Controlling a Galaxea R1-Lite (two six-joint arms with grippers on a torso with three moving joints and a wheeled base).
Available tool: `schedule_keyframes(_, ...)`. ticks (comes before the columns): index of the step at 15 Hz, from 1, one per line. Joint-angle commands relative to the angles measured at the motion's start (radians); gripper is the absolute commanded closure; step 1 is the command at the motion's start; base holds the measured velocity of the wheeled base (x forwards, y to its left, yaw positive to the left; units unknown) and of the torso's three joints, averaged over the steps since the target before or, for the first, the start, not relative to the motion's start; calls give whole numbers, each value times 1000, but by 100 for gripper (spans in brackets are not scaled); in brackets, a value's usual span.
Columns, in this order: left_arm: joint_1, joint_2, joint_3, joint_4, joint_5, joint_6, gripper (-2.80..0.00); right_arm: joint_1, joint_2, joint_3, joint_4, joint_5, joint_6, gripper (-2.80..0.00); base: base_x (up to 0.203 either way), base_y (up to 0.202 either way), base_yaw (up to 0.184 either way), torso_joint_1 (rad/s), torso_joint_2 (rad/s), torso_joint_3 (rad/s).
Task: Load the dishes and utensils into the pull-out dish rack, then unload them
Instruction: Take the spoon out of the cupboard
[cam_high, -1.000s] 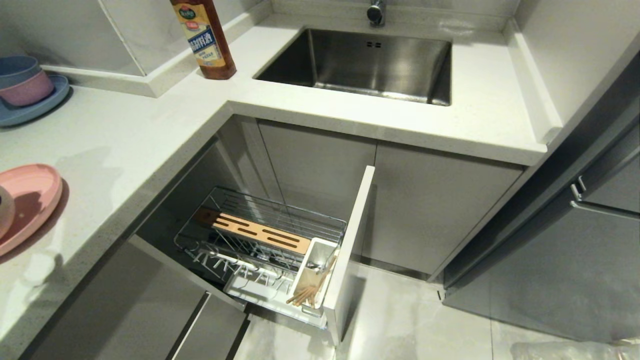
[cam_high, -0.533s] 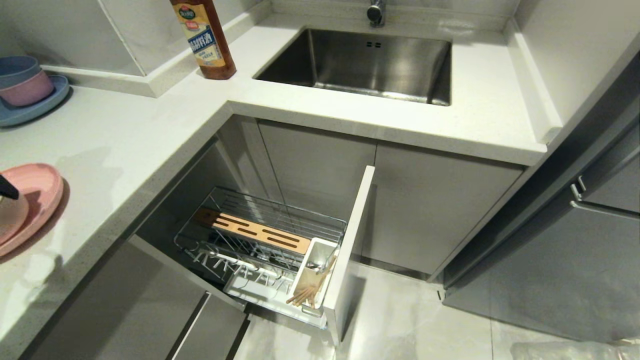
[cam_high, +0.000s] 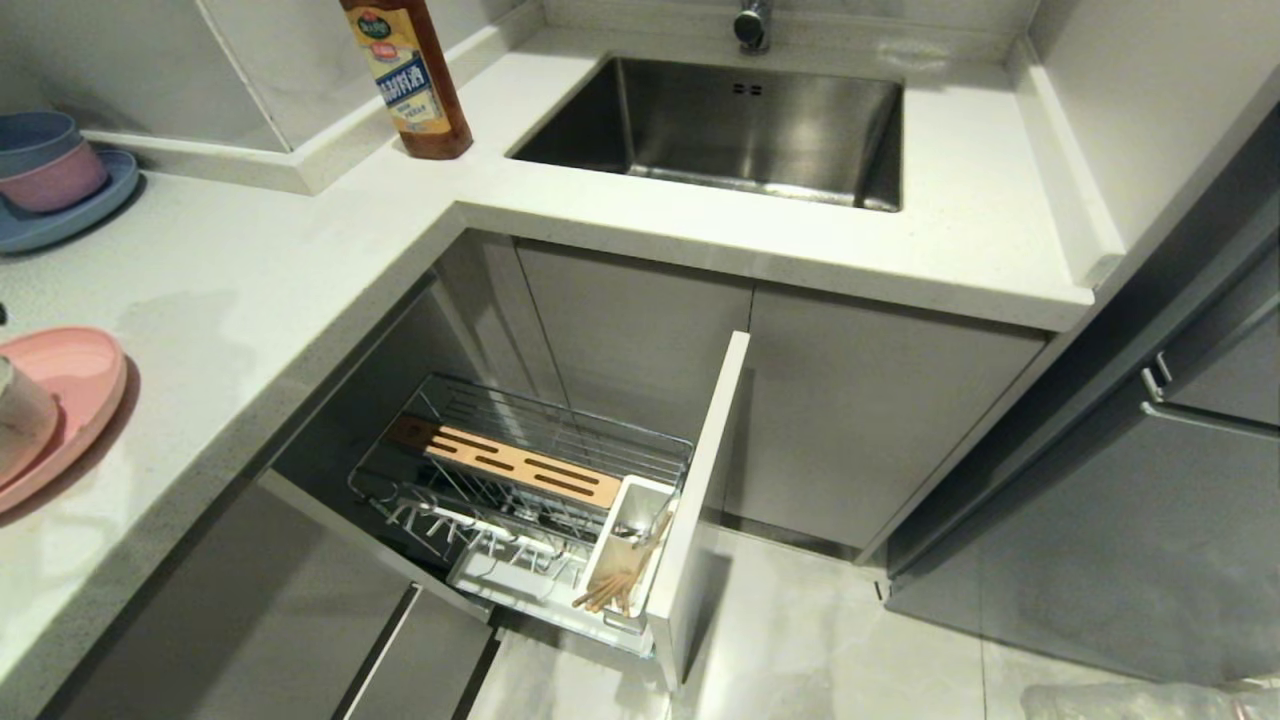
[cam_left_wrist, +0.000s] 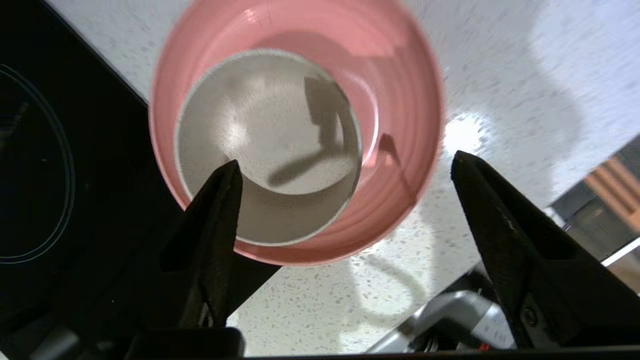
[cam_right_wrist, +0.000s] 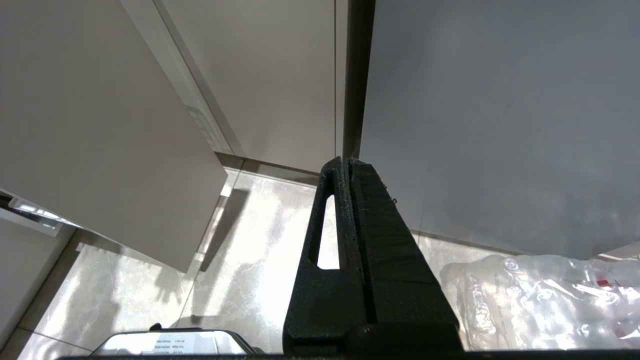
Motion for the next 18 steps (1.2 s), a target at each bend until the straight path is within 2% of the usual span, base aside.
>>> schedule_keyframes(1,-1,-66,1,-10,0,-17,-280,0,0,2,0,0,0,0,0,0,0,0,0,0)
schedule_keyframes(2,-2,-94,4,-18,0,-27,0,0,0,2,0,0,0,0,0,0,0,0,0,0)
schedule_keyframes(5,-17,-202,17,-39,0,-67,0,0,0,2,0,0,0,0,0,0,0,0,0,0)
schedule_keyframes(8,-96,-298,19,-58,0,-171,0,0,0,3,0,0,0,0,0,0,0,0,0,0)
schedule_keyframes(10,-236,-355,25,-62,5,-293,0,0,0,3,0,0,0,0,0,0,0,0,0,0)
schedule_keyframes(12,-411,-407,46,-63,11,-389,0,0,0,2,0,0,0,0,0,0,0,0,0,0)
schedule_keyframes(16,-827,-445,172,-62,12,-500,0,0,0,3,1,0,0,0,0,0,0,0,0,0)
schedule_keyframes(17,-907,-421,209,-59,12,-524,0,0,0,2,0,0,0,0,0,0,0,0,0,0)
schedule_keyframes(18,-948,-373,233,-55,11,-546,0,0,0,3,0,0,0,0,0,0,0,0,0,0)
